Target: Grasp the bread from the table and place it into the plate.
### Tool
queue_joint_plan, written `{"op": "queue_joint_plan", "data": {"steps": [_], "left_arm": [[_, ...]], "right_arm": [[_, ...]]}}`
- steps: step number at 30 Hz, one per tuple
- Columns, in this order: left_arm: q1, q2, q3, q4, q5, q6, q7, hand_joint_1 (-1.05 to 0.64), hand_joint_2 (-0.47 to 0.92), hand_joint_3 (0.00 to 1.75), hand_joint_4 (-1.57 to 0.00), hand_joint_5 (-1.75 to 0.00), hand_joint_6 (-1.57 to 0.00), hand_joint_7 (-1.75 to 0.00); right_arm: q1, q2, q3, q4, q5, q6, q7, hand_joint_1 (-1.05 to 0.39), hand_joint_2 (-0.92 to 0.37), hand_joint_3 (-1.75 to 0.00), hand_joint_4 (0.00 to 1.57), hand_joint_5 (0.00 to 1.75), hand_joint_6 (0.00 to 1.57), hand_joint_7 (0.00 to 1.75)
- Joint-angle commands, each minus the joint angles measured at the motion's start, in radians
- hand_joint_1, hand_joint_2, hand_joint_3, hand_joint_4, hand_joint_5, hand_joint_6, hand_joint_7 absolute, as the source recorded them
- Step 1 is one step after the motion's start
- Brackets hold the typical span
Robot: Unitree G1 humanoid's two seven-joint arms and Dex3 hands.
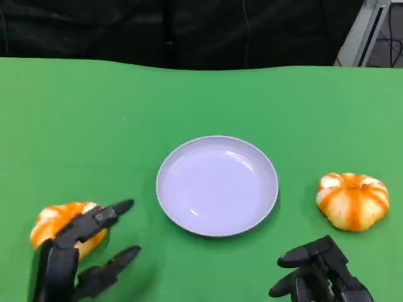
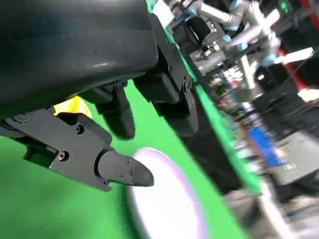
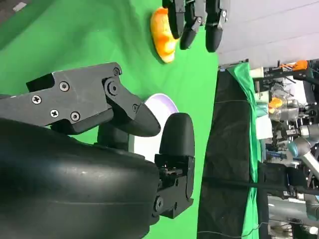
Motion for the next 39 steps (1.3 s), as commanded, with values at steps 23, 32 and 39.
{"op": "queue_joint_plan", "data": {"steps": [23,32,39], "left_arm": [[-0.178,0.228,-0.292,-0.121,0.528,1.018,-0.218,-0.46,0.92,0.05,-0.18,-0.3,-0.27,-0.01],[-0.272,0.292,-0.31,0.102,0.317,0.876,-0.182,-0.35,0.92,0.14,-0.64,-1.12,-0.96,-0.08],[-0.289,0.325,-0.338,0.175,0.229,0.754,-0.101,-0.34,0.9,0.27,-0.76,-1.72,-0.79,-1.33]], "right_arm": [[0.0,-0.002,0.011,-0.029,-0.016,0.028,-0.025,-0.25,-0.92,-0.99,0.17,1.75,0.05,1.75],[0.001,-0.004,0.011,-0.028,-0.015,0.022,-0.024,-0.25,-0.92,-1.0,0.17,1.75,0.05,1.75],[-0.004,-0.002,0.011,-0.027,-0.016,0.026,-0.025,-0.25,-0.92,-1.0,0.16,1.75,0.05,1.75]]}}
